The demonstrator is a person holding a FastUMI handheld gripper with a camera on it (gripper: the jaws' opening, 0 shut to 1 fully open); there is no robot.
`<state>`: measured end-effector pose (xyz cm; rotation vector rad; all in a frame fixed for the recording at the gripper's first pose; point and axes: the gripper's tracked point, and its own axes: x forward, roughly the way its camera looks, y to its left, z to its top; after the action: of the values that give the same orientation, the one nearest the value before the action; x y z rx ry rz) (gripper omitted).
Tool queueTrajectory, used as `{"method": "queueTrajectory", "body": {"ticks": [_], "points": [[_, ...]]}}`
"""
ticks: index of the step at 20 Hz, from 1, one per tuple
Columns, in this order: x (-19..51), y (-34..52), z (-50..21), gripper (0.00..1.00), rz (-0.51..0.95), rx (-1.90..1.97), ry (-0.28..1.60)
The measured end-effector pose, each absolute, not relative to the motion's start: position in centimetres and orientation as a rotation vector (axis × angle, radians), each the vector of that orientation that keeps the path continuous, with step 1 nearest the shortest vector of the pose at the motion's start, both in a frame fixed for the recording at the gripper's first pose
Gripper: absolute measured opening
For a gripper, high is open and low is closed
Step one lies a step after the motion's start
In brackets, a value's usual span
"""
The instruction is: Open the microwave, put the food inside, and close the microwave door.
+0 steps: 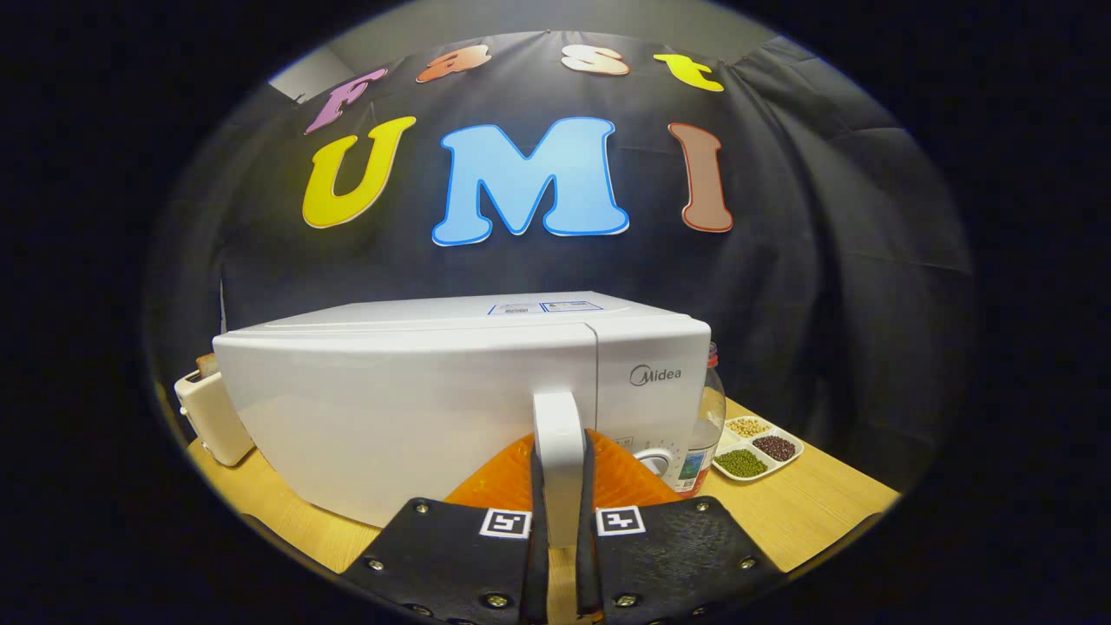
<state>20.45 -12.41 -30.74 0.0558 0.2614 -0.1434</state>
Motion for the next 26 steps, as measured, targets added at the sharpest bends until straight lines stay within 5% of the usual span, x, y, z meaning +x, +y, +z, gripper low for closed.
{"method": "queueTrajectory", "body": {"ticks": [10, 26], "points": [[19.3, -12.2, -30.9, 0.07, -0.131, 0.073, 0.271], [-0.2, 0.2, -28.8, 0.06, 0.087, 0.054, 0.231]]}}
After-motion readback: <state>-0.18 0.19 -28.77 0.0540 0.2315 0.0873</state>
